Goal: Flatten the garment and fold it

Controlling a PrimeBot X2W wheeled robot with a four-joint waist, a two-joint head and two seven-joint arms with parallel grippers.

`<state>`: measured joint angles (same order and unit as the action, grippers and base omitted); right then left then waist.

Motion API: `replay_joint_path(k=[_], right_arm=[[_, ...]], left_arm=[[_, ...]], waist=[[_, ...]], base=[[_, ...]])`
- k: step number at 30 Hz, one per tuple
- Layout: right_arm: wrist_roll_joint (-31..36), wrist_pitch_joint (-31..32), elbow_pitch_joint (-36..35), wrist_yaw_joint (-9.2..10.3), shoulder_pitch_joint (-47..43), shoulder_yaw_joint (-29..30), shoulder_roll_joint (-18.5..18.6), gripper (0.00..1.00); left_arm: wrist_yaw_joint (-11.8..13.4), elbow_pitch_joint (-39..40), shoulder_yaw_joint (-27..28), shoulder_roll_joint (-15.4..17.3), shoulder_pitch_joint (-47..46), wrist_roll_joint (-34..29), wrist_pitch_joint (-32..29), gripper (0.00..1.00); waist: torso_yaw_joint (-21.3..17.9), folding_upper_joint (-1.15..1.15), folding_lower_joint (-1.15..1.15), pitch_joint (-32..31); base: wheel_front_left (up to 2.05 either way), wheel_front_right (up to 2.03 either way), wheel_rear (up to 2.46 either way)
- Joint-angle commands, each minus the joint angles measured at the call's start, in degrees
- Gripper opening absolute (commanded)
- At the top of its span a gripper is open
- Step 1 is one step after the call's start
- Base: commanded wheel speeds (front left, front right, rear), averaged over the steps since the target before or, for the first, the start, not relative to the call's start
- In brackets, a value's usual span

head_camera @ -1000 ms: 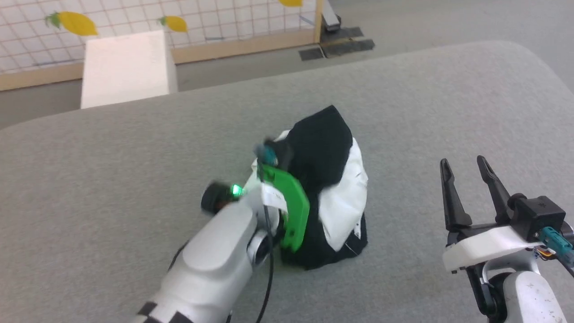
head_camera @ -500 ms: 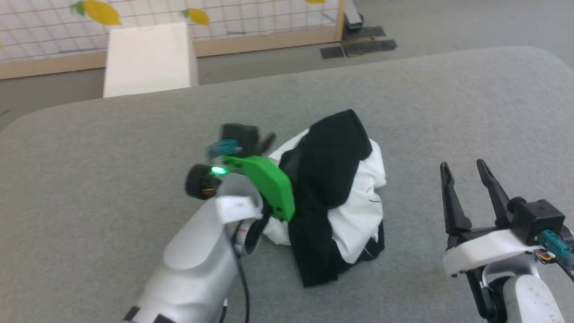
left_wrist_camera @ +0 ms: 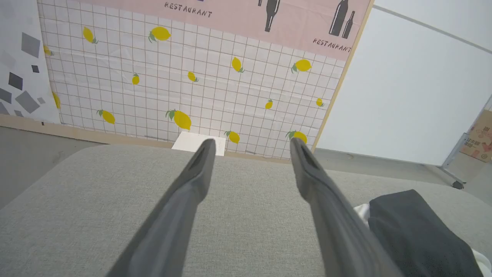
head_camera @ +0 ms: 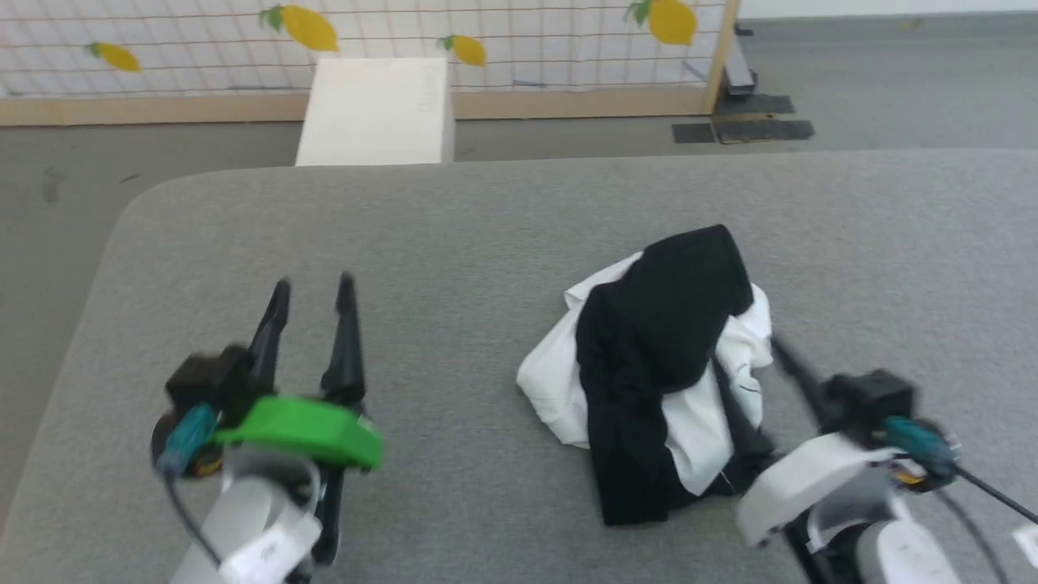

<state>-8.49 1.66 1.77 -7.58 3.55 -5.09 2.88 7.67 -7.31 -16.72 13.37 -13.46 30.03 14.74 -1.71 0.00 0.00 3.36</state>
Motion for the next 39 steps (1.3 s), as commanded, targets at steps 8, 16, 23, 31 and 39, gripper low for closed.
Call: replay_joint_path(k=[8,16,23,31,39], right_arm=[[-4.51,21.28,-1.60,0.09,-2.64,-3.35,-0.01,1.00],[-4.95,31.37,-4.19,0.09,-2.86,-3.12,-0.01,0.92],[-4.64,30.48,-5.49,0.09,-1.59,-2.99,-0.01,0.00],[-2.82,14.68,-10.79,0.09,2.69,8.45,-0.01,0.00],[-1.71,11.08,-4.74,0.09,1.60,32.57,-0.01,0.00]], left_arm=[[-2.04,3.96,6.39,-3.56,8.92,-5.04,0.25,1.00],[-5.16,3.58,9.38,-7.26,8.61,-8.35,0.25,1.00],[-7.03,2.77,11.55,-9.09,8.52,-10.19,0.26,1.00],[-8.54,1.64,13.60,-10.03,9.38,-11.64,0.26,1.00],[-8.99,1.07,12.93,-10.31,9.49,-12.24,0.26,1.00]], waist=[[5.14,0.00,0.00,1.73],[7.95,0.00,0.00,3.83],[8.33,0.00,0.00,4.27],[5.55,0.00,0.00,2.13],[3.66,0.00,0.00,1.38]], base=[[0.00,0.00,0.00],[0.00,0.00,0.00],[0.00,0.00,0.00],[0.00,0.00,0.00],[0.00,0.00,0.00]])
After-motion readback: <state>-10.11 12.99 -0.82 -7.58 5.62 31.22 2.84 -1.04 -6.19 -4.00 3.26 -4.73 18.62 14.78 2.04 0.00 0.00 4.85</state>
